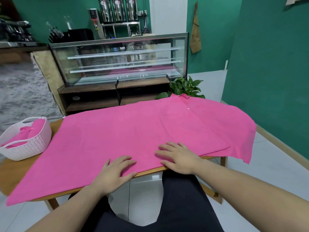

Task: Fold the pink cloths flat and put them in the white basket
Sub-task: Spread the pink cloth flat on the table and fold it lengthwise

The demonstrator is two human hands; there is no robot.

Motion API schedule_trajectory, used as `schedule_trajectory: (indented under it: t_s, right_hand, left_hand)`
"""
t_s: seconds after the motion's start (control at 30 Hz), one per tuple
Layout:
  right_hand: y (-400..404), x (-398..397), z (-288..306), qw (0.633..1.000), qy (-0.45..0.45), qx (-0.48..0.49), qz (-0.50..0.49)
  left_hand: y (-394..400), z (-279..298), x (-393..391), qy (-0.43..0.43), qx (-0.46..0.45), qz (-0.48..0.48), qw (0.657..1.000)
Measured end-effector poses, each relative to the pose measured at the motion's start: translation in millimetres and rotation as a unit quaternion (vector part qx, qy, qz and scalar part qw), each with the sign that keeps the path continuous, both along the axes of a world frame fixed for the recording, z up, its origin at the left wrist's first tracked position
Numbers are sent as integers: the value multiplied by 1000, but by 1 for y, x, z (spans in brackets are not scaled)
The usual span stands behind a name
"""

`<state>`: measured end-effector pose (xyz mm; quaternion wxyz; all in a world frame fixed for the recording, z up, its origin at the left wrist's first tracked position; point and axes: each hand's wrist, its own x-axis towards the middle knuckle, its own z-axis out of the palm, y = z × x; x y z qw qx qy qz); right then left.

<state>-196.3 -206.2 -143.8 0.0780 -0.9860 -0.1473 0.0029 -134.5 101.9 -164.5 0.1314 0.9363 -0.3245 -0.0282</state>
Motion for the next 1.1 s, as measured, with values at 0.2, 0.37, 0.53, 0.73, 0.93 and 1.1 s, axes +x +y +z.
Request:
schedule_trajectory:
  t_s: [0.2, 0.37, 0.53, 0.73, 0.93, 1.1]
  right_hand:
    - [24, 12, 5, 996, 23, -10, 80]
    - [10, 6, 6, 996, 59, 5, 65]
    - [-12, 6, 4, 1000, 28, 3, -5]
    - [-10, 7, 10, 996, -22, -29, -80]
    - [22, 16, 7, 994, -57, -31, -88]
    - [11, 27, 12, 987, -29, -59, -150]
  left_hand:
    - [14, 13, -1, -86, 35, -62, 994]
    - [35, 26, -6, -76, 61, -10, 995]
    - [57, 23, -3, -60, 44, 126, 989]
    - [59, 18, -6, -102, 62, 154, 981]
    - [26, 23, -4, -115, 32, 183, 976]
    - [33, 20, 5, -102, 18, 211, 972]
